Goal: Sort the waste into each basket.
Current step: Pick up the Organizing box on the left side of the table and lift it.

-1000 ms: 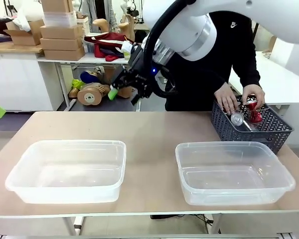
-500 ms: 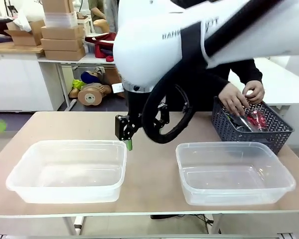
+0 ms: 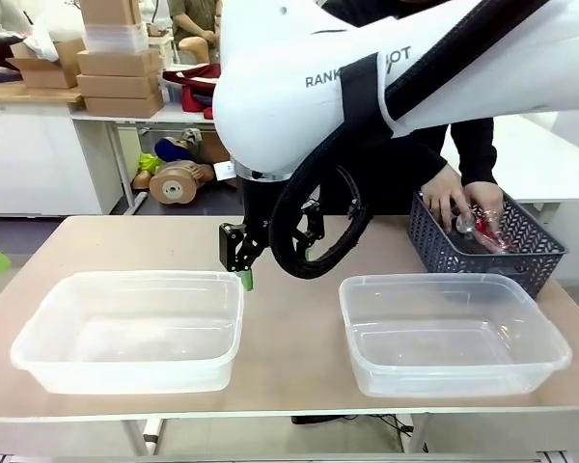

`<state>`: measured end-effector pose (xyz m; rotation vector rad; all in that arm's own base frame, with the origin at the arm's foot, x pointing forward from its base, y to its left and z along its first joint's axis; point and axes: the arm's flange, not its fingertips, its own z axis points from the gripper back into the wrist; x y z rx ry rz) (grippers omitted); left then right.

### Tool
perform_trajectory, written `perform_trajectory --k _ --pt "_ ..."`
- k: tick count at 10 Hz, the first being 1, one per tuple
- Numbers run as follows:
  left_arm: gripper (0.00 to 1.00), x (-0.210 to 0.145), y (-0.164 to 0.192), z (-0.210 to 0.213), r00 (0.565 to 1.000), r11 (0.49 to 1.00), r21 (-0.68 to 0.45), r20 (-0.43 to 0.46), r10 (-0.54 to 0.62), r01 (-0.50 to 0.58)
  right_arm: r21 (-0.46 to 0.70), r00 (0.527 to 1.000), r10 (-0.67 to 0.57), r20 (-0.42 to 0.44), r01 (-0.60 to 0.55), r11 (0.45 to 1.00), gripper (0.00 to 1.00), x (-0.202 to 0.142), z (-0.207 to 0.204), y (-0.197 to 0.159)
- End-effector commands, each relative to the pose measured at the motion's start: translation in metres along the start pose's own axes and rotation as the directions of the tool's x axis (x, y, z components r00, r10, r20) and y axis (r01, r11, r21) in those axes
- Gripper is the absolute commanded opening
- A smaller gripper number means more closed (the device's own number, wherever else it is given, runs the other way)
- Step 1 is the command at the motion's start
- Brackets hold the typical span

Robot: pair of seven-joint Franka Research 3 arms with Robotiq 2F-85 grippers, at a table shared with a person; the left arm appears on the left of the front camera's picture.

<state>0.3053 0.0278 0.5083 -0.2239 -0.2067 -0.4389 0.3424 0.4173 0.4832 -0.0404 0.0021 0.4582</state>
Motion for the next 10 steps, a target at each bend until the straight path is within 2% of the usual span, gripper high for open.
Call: perform_trajectory --k 1,2,5,6,8,9,10 --pt "1.00 0.004 0.031 -0.067 0.996 0.994 -0.084 -0.059 0.071 -0.076 -0.007 0.992 -0.122 0.024 0.123 0.992 1.00 0.010 -0.034 0.025" --pt "1.00 0.005 0.037 -0.089 0.996 0.992 -0.095 -0.041 0.083 -0.086 -0.027 0.987 -0.158 0.002 0.158 0.987 1.00 0.012 -0.047 0.031" --pt "1.00 0.009 0.040 -0.148 0.987 0.989 -0.106 -0.135 0.088 -0.102 -0.092 0.958 -0.287 0.002 0.286 0.954 1.00 0.020 -0.093 0.049" --pt "1.00 0.011 0.039 -0.158 0.984 0.990 -0.095 -0.158 0.086 -0.102 -0.058 0.954 -0.298 0.000 0.298 0.953 1.00 0.019 -0.101 0.049" --pt "1.00 0.014 0.038 -0.158 0.987 0.992 -0.092 -0.144 0.076 -0.090 -0.038 0.928 -0.371 0.036 0.372 0.927 1.00 0.018 -0.105 0.043" --pt "1.00 0.015 0.038 -0.157 0.984 0.992 -0.084 -0.159 0.078 -0.092 -0.056 0.908 -0.409 0.094 0.415 0.908 0.51 0.018 -0.109 0.040" --pt "0.44 0.015 0.038 -0.157 0.980 0.992 -0.072 -0.177 0.085 -0.099 -0.021 0.895 -0.434 0.101 0.438 0.899 0.43 0.019 -0.112 0.039"
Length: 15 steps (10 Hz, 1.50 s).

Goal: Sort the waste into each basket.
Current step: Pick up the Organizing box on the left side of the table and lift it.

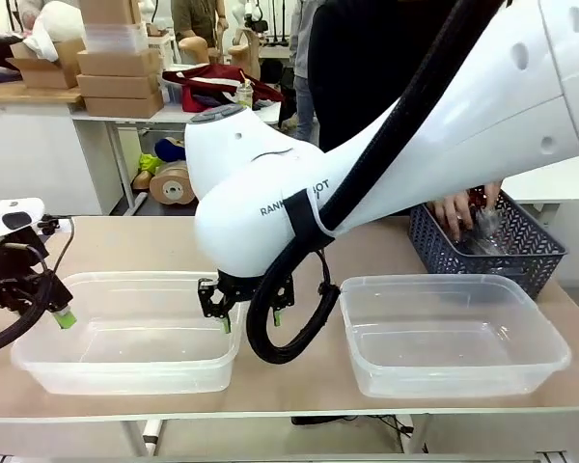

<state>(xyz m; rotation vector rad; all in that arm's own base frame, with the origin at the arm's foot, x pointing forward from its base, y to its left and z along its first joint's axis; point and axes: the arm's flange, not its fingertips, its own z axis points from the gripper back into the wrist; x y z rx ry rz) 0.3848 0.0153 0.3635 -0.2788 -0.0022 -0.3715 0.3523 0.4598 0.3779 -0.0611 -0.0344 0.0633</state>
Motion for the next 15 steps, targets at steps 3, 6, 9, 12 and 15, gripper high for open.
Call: perform_trajectory --k 3,6,9,12,15 --pt "0.34 -0.028 -0.008 -0.010 1.000 1.000 0.005 -0.005 -0.004 0.004 0.035 0.990 -0.111 0.084 0.109 0.993 0.00 -0.007 -0.015 -0.003" --pt "0.00 -0.028 -0.008 -0.008 1.000 1.000 0.009 -0.003 -0.005 0.005 0.054 0.990 -0.117 0.081 0.113 0.992 0.00 -0.006 -0.016 -0.006" --pt "0.00 -0.027 -0.014 0.002 0.999 0.999 0.008 0.032 0.035 -0.035 0.019 0.992 -0.093 0.084 0.092 0.996 0.00 0.000 -0.005 -0.013" --pt "0.00 -0.020 -0.038 0.041 0.995 0.996 0.021 0.046 0.085 -0.086 -0.046 0.997 -0.050 0.058 0.053 0.998 0.00 0.023 0.041 -0.040" --pt "0.00 0.013 -0.073 0.123 0.999 0.999 -0.011 -0.004 0.048 -0.048 -0.111 0.998 0.053 0.046 -0.047 0.993 0.00 0.058 0.109 -0.081"
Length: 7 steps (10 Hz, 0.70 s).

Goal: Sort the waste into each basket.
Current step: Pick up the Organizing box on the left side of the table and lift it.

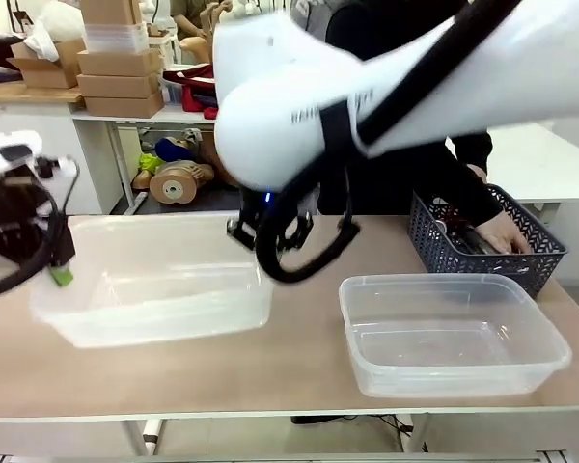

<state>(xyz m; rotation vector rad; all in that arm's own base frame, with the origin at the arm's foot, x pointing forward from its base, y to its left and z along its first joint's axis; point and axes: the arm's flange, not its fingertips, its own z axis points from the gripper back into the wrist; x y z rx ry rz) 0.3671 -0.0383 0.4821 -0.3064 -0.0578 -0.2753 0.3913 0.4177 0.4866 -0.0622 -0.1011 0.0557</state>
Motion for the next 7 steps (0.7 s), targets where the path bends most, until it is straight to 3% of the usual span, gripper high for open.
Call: perform_trajectory --k 1,2,3,4,7 --pt "0.00 0.021 0.000 0.045 0.996 0.999 -0.009 -0.075 -0.041 0.041 -0.104 0.989 0.142 -0.045 -0.146 0.984 0.00 0.023 0.016 -0.039" --pt "0.00 0.038 -0.013 0.064 0.997 0.999 -0.011 -0.060 -0.048 0.048 -0.100 0.982 0.177 -0.057 -0.182 0.978 0.00 0.022 0.027 -0.055" --pt "0.00 0.008 -0.013 0.020 1.000 1.000 -0.009 -0.007 -0.004 0.004 -0.081 0.967 0.231 -0.105 -0.240 0.968 0.00 0.011 0.036 -0.063" --pt "0.00 0.008 -0.013 0.020 1.000 1.000 -0.009 -0.007 -0.004 0.004 -0.003 0.996 0.092 -0.022 -0.092 0.996 0.00 0.013 0.036 -0.019" --pt "0.00 0.008 -0.013 0.020 1.000 1.000 -0.009 -0.007 -0.004 0.004 -0.003 0.996 0.092 -0.022 -0.092 0.996 0.00 0.013 0.036 -0.019"
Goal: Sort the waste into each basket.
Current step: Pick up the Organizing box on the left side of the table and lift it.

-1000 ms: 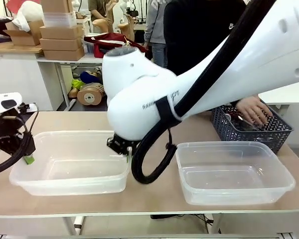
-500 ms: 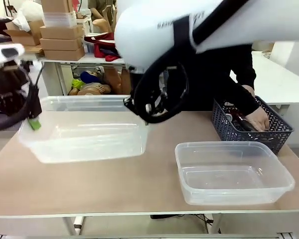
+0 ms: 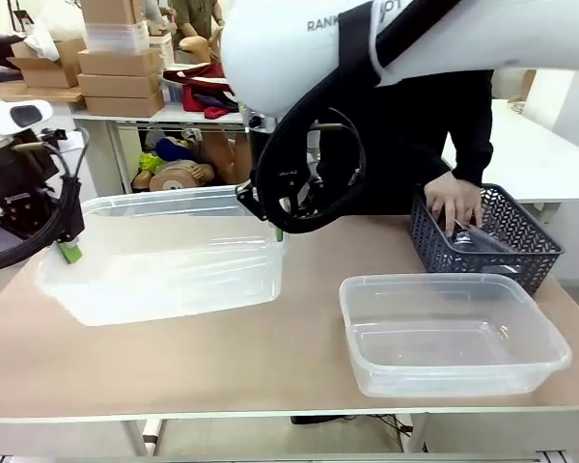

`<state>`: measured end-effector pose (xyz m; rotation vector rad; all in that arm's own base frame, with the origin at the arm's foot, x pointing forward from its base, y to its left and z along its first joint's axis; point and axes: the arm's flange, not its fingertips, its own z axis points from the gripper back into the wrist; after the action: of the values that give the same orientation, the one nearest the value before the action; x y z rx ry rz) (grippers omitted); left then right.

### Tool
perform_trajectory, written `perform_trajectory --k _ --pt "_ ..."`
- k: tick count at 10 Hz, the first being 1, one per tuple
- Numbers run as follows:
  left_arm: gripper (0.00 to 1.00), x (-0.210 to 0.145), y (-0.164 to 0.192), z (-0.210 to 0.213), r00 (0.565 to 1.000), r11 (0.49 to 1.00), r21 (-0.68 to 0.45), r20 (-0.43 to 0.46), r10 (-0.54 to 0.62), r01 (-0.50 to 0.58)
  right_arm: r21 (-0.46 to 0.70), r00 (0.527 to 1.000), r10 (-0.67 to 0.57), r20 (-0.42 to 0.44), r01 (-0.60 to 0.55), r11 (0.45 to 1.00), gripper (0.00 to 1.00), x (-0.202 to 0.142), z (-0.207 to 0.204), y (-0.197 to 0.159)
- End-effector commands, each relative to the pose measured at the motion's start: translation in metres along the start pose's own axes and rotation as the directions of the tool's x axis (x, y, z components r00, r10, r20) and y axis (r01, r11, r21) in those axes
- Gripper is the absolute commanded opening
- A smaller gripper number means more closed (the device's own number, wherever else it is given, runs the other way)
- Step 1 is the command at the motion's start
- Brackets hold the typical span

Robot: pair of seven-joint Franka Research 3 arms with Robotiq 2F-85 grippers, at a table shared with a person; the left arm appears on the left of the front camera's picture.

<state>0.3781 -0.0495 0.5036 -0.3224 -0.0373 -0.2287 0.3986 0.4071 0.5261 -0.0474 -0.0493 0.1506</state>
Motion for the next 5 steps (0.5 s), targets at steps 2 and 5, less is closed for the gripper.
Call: perform_trajectory --k 2,5 --pt "0.06 0.000 0.000 0.000 1.000 1.000 0.000 0.000 0.000 0.000 0.000 1.000 0.000 0.000 0.000 1.000 0.05 0.000 0.000 0.000" --pt "0.06 0.041 -0.067 -0.025 0.997 0.990 -0.119 0.028 0.075 -0.071 -0.097 0.998 -0.064 -0.005 0.063 0.993 0.05 0.006 0.011 -0.081"
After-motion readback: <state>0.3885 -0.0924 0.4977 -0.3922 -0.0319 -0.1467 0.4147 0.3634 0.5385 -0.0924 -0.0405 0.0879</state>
